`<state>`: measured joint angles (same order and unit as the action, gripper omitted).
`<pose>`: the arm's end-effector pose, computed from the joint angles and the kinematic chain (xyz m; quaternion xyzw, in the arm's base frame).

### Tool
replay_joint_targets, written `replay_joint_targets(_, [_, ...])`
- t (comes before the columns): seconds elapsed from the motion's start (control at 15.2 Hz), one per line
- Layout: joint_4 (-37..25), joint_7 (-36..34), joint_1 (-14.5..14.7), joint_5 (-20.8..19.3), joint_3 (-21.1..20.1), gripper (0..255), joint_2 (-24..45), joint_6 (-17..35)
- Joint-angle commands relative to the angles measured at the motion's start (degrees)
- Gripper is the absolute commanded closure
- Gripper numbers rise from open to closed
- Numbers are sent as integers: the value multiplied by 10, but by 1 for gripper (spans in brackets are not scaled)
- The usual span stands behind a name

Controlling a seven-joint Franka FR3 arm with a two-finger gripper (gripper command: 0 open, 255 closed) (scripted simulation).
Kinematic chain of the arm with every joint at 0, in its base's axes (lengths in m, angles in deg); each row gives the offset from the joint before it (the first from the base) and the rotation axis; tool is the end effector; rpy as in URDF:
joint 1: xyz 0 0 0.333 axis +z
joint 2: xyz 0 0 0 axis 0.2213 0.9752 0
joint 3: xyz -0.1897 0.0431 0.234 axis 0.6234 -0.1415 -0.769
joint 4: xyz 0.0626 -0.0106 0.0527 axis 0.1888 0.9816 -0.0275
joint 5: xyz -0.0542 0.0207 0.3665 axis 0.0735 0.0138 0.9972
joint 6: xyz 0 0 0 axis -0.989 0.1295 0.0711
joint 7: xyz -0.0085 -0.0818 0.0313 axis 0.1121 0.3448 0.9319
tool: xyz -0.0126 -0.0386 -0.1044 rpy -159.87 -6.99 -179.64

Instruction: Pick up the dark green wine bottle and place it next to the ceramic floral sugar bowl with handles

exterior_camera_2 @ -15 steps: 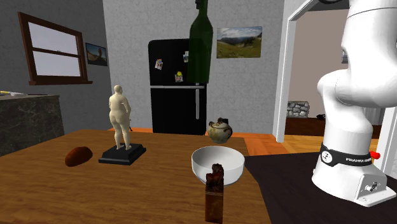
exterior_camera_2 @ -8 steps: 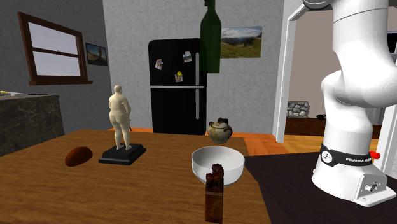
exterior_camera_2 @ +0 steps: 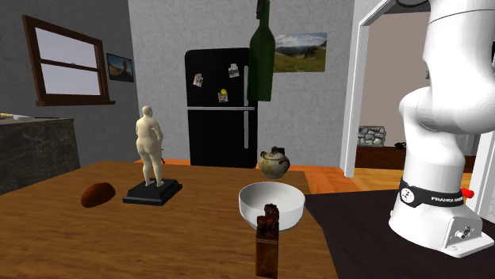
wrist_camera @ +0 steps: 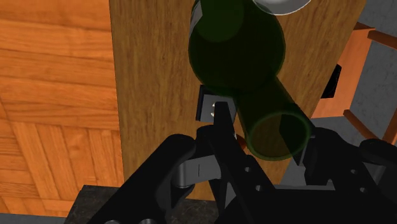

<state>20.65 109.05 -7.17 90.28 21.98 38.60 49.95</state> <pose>0.3608 -0.2892 0.7737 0.9937 -0.0922 0.0639 0.0017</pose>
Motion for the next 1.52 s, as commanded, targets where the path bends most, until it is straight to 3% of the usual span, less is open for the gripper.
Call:
replay_joint_targets(0.0, [46,-4,4,-9,-5,255,-21,27])
replay_joint_targets(0.66, [208,-15,10,-32,-18,255,-87,126])
replay_joint_targets(1.45, [353,-21,9,-45,-25,255,-134,228])
